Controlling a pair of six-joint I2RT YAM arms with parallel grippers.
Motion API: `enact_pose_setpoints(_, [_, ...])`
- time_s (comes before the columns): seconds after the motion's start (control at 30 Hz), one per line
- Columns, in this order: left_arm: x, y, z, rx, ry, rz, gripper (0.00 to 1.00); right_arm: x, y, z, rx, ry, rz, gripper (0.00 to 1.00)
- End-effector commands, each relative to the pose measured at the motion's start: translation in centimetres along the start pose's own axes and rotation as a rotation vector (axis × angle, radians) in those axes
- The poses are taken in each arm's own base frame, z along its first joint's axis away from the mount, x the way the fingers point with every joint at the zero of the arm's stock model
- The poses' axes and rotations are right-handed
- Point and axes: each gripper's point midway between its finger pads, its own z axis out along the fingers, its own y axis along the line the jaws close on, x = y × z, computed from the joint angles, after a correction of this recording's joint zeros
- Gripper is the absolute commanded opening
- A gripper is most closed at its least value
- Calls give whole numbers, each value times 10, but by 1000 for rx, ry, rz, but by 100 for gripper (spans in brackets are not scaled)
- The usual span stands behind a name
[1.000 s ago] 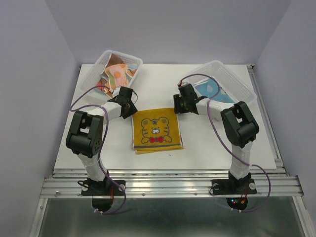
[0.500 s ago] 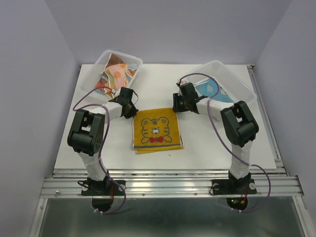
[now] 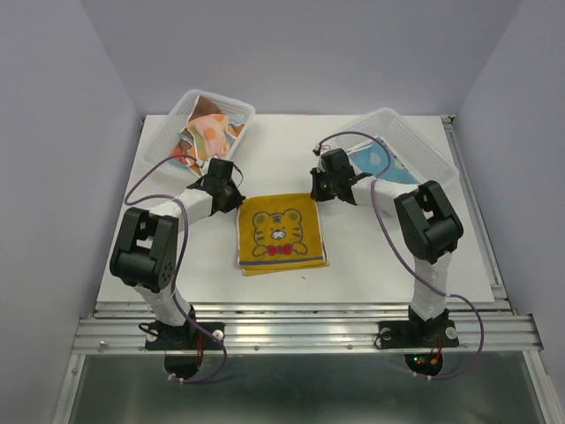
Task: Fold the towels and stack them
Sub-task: Fold the towel
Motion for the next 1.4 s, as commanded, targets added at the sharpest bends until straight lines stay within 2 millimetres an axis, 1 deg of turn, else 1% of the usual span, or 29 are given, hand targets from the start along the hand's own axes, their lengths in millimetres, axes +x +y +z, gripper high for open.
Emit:
enact_pose_setpoints(0.0, [-11,-12,-25,95,-54,12,0,-28,18,-35,-83,-97,-54,7])
enact_pose_setpoints(0.03, [-14,-18,-30,128,-72,12,0,-19,21,-39,-104,-81,-58,7])
enact_pose_setpoints(0.07, [-6,-20,-32,156,-43,18,0,-24,25,-47,-120,-101,-63,7])
enact_pose_setpoints(0.1, [-4,-21,-35,172,-37,18,0,-28,28,-51,-136,-122,-66,7])
enact_pose_setpoints(0.13, [-1,-21,-36,183,-33,17,0,-16,30,-53,-156,-103,-68,7])
enact_pose_setpoints(0.17, [3,-20,-40,194,-29,16,0,-13,32,-56,-169,-99,-69,7])
enact_pose_setpoints(0.2, [5,-19,-42,198,-26,12,0,-15,36,-64,-187,-116,-72,8])
enact_pose_setpoints(0.23, [7,-17,-44,200,-25,9,0,-12,37,-68,-194,-118,-73,8])
enact_pose_setpoints(0.27, [12,-13,-49,202,-26,-3,0,-1,36,-70,-196,-99,-67,8])
enact_pose_setpoints(0.33, [16,-9,-54,208,-30,-12,0,0,44,-81,-230,-114,-70,8])
enact_pose_setpoints(0.37, [20,-5,-61,216,-35,-21,0,11,44,-82,-234,-93,-60,8])
enact_pose_setpoints(0.43, [25,-2,-67,226,-41,-31,0,15,52,-91,-266,-102,-62,7])
enact_pose_setpoints(0.47, [28,1,-74,234,-49,-41,0,25,53,-92,-272,-87,-53,8])
enact_pose_setpoints(0.53, [34,4,-79,248,-50,-49,0,34,58,-97,-286,-80,-54,8])
enact_pose_setpoints(0.57, [35,2,-85,270,-60,-46,0,32,62,-104,-293,-95,-49,8])
enact_pose_setpoints(0.6, [45,6,-85,276,-37,-50,0,36,64,-107,-297,-96,-47,8])
enact_pose_setpoints(0.63, [48,6,-90,293,-39,-51,0,47,64,-109,-295,-80,-44,7])
enact_pose_setpoints(0.67, [58,11,-90,294,-18,-48,0,47,69,-116,-306,-94,-37,8])
enact_pose_setpoints(0.7, [63,13,-92,299,-13,-51,0,49,68,-119,-303,-97,-29,8])
enact_pose_setpoints(0.73, [63,13,-97,314,-22,-59,0,60,69,-122,-301,-82,-23,8])
enact_pose_setpoints(0.77, [71,17,-97,316,-6,-62,0,59,72,-129,-308,-100,-26,8])
enact_pose_setpoints(0.87, [75,15,-107,359,-14,-60,0,67,73,-138,-300,-101,-14,8])
enact_pose_setpoints(0.9, [81,17,-109,369,1,-57,0,63,75,-145,-307,-120,-11,8])
enact_pose_setpoints(0.97, [84,16,-116,393,-1,-61,0,70,75,-149,-303,-113,0,8])
enact_pose_setpoints(1.03, [92,22,-118,391,18,-69,0,71,74,-154,-299,-118,10,8])
enact_pose_setpoints(1.07, [92,23,-122,397,7,-70,0,76,71,-155,-287,-107,19,8])
enact_pose_setpoints(1.13, [90,25,-128,397,-12,-74,0,77,71,-159,-284,-114,28,8])
enact_pose_setpoints(1.3, [103,37,-131,374,18,-79,0,84,69,-168,-276,-116,78,7])
enact_pose_setpoints(1.37, [109,41,-131,367,39,-95,0,97,70,-170,-289,-93,99,7])
